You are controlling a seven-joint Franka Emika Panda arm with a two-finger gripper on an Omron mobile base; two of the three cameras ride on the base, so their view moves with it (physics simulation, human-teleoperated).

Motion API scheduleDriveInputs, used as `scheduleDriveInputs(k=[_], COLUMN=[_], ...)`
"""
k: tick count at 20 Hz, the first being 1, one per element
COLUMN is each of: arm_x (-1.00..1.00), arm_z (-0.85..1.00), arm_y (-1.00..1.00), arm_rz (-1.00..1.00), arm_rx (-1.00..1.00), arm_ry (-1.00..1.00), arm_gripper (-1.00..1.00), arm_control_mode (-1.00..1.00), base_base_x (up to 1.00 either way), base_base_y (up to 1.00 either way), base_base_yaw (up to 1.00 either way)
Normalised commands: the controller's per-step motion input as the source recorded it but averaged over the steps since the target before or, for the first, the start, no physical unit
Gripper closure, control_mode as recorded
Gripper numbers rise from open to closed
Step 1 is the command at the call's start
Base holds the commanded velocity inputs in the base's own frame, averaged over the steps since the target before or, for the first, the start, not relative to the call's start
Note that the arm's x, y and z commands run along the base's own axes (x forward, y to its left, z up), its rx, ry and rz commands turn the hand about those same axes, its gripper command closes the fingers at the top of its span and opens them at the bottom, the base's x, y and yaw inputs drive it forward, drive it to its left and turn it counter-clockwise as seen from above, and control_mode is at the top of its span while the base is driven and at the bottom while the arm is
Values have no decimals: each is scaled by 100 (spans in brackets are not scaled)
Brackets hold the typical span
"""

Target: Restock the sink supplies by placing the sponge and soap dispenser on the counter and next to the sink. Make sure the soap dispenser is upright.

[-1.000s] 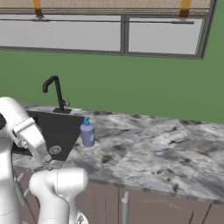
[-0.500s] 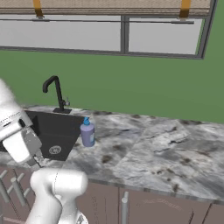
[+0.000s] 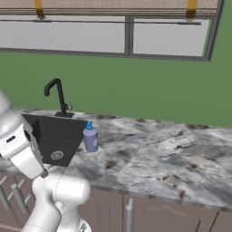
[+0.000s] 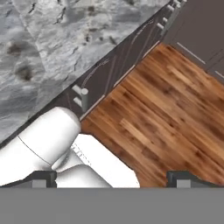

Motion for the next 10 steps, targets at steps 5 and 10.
scheduleDriveInputs(k=[5, 10], arm_x=[4, 14], arm_z=[-25, -30], arm_y=[14, 25], arm_rz=[35, 34], arm_rx=[0, -3], arm_ry=[-4, 1], arm_gripper=[-100, -100], arm_control_mode=[-100, -100], base_base_x=[0, 0], base_base_y=[0, 0], base_base_yaw=[0, 0])
